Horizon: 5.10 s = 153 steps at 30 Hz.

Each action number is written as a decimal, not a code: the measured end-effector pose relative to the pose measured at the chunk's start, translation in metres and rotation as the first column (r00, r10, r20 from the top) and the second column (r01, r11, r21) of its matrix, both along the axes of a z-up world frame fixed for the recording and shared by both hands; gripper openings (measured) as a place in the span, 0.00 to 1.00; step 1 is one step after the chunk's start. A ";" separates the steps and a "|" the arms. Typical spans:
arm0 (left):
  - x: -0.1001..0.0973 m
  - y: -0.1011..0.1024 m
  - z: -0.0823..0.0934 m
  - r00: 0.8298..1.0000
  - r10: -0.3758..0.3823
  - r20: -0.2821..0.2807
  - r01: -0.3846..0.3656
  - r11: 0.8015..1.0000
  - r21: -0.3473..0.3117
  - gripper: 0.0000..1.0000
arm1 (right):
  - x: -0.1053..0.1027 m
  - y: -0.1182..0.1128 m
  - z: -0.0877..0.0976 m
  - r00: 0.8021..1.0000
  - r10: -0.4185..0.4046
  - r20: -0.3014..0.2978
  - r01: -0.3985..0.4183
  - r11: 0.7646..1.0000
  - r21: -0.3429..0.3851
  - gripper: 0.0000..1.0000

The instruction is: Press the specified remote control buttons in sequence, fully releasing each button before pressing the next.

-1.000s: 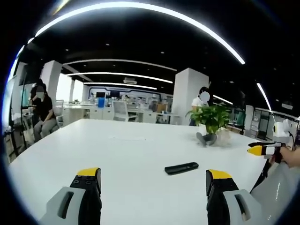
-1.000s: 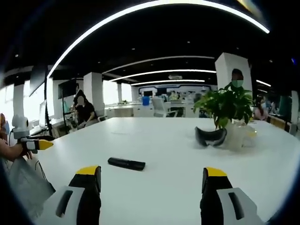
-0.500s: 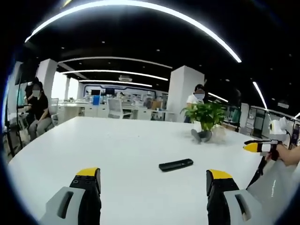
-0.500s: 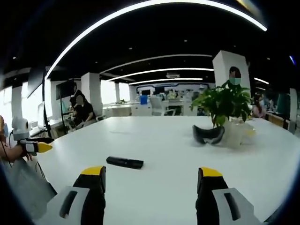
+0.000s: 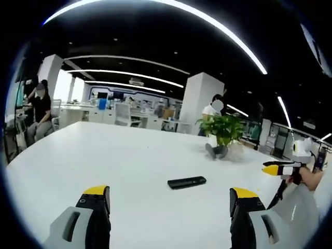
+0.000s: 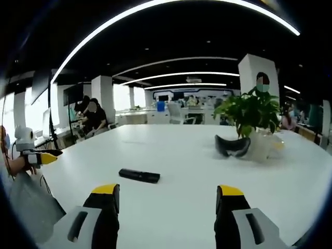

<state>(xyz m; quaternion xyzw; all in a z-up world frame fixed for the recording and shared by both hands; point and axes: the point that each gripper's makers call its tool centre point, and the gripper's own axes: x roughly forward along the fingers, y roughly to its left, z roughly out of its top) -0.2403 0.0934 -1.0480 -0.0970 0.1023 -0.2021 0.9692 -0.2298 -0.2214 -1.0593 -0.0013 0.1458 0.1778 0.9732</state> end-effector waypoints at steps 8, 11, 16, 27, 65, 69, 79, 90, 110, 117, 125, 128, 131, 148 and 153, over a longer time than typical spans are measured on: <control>0.000 -0.009 -0.019 0.987 -0.044 -0.152 0.037 0.998 -0.048 1.00 | 0.001 0.000 -0.002 1.000 0.007 -0.010 -0.007 1.000 -0.002 0.73; -0.002 -0.016 -0.033 0.964 -0.095 -0.249 0.079 0.994 -0.074 1.00 | 0.001 0.000 -0.005 1.000 0.012 -0.020 -0.012 1.000 -0.003 0.73; 0.007 -0.027 -0.055 0.923 -0.182 -0.339 0.203 0.979 0.029 1.00 | -0.001 0.001 -0.011 0.998 0.020 -0.053 -0.021 1.000 -0.021 0.70; 0.048 -0.081 -0.101 0.830 -0.332 -0.448 0.394 0.918 0.051 1.00 | -0.003 -0.003 -0.023 0.994 0.022 -0.104 -0.029 0.997 -0.069 0.63; 0.156 -0.154 -0.149 0.494 -0.577 -0.650 0.869 0.295 0.397 0.75 | -0.007 -0.008 -0.033 0.988 0.027 -0.153 -0.042 0.995 -0.093 0.50; 0.165 -0.157 -0.146 0.476 -0.588 -0.654 0.876 0.256 0.408 0.62 | -0.007 -0.007 -0.034 0.987 0.030 -0.158 -0.046 0.994 -0.097 0.49; 0.166 -0.159 -0.146 0.393 -0.627 -0.672 0.898 0.103 0.428 0.32 | -0.008 -0.006 -0.037 0.985 0.042 -0.168 -0.064 0.989 -0.130 0.48; 0.161 -0.158 -0.145 0.404 -0.611 -0.681 0.890 0.089 0.448 0.24 | -0.009 -0.006 -0.036 0.985 0.043 -0.166 -0.063 0.991 -0.116 0.44; 0.130 -0.158 -0.145 0.390 -0.629 -0.672 0.893 0.079 0.443 0.24 | -0.010 -0.007 -0.040 0.982 0.044 -0.182 -0.068 0.990 -0.125 0.42; 0.117 -0.158 -0.145 0.391 -0.633 -0.668 0.893 0.084 0.443 0.24 | -0.010 -0.006 -0.041 0.981 0.045 -0.191 -0.070 0.990 -0.125 0.41; 0.100 -0.158 -0.145 0.398 -0.613 -0.682 0.890 0.079 0.449 0.24 | -0.012 -0.003 -0.044 0.976 0.064 -0.206 -0.092 0.987 -0.129 0.38; 0.092 -0.157 -0.145 0.391 -0.615 -0.685 0.891 0.065 0.450 0.24 | -0.013 -0.002 -0.044 0.976 0.070 -0.208 -0.098 0.987 -0.125 0.37; 0.085 -0.157 -0.145 0.387 -0.617 -0.685 0.892 0.062 0.449 0.24 | -0.013 -0.002 -0.044 0.975 0.076 -0.210 -0.103 0.987 -0.120 0.34; 0.047 -0.157 -0.145 0.376 -0.626 -0.683 0.892 0.044 0.451 0.24 | -0.015 0.001 -0.047 0.970 0.089 -0.225 -0.121 0.984 -0.131 0.34; 0.042 -0.157 -0.145 0.394 -0.618 -0.681 0.889 0.066 0.454 0.24 | -0.017 0.003 -0.049 0.967 0.099 -0.235 -0.132 0.983 -0.131 0.34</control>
